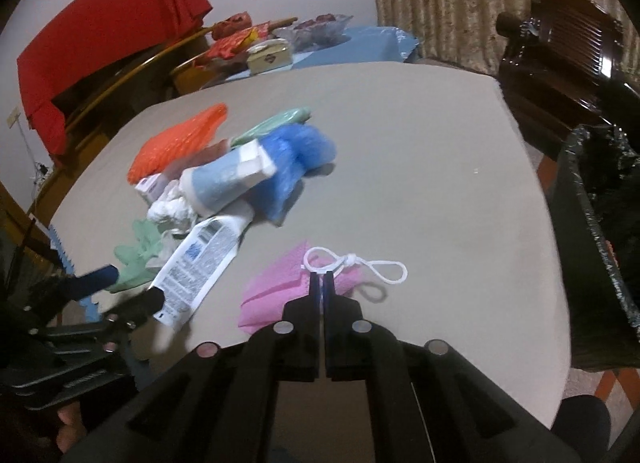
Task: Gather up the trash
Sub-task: 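Grasp the pink sponge with the right tool while the left tool grasps the toothpaste tube, then carry the pink sponge and toothpaste tube to the bin and release both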
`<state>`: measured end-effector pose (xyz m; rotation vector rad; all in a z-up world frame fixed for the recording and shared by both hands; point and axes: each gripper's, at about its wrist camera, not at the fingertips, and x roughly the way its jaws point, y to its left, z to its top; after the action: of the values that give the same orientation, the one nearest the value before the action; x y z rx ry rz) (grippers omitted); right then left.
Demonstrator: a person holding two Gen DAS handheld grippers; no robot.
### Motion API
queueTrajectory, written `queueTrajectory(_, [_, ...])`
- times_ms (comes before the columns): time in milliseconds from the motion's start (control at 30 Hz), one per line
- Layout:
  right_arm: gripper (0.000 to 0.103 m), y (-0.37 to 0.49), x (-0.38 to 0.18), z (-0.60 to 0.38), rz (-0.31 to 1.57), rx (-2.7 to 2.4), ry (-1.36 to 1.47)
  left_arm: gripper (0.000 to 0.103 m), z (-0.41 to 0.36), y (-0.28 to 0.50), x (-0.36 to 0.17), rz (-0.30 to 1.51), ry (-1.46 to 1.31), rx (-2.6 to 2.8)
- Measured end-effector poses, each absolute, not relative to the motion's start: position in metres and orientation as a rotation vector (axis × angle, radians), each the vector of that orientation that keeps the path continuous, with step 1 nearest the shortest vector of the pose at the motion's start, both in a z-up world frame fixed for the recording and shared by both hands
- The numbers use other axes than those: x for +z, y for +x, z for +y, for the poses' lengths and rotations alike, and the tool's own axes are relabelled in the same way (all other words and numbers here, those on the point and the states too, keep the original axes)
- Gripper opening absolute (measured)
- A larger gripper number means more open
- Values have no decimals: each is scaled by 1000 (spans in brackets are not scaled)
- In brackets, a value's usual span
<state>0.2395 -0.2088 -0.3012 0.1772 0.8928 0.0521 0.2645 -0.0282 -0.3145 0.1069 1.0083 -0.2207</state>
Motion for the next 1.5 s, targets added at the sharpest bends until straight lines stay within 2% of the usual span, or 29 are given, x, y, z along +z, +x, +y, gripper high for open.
queueTrajectory(67, [2, 240, -302, -214, 895, 43, 189, 66, -32, 267, -321, 1033, 126, -225])
queueTrajectory(133, [2, 239, -301, -217, 892, 38, 192, 54, -35, 268, -325, 1054, 131, -236])
queueTrajectory(200, [2, 239, -300, -218, 888, 40, 192, 48, -35, 269, -327, 1071, 126, -242])
queueTrajectory(233, [2, 238, -299, -218, 886, 40, 190, 36, -34, 270, -329, 1085, 122, -248])
queueTrajectory(267, [2, 238, -297, -217, 884, 42, 187, 30, -34, 270, -331, 1096, 116, -255])
queueTrajectory(300, [2, 237, -296, -217, 883, 43, 184, 17, -34, 272, -333, 1112, 107, -265])
queueTrajectory(333, [2, 237, -295, -216, 883, 44, 182, 11, -33, 273, -333, 1117, 104, -265])
queueTrajectory(433, [2, 234, -293, -215, 880, 44, 173, 2, -33, 272, -329, 1114, 90, -286])
queueTrajectory(1233, [2, 193, -202, -243, 726, 15, 190, 1, -56, 223, -215, 892, 46, -304])
queueTrajectory(1500, [2, 182, -182, -262, 689, -12, 189, 1, -74, 213, -191, 849, 67, -319])
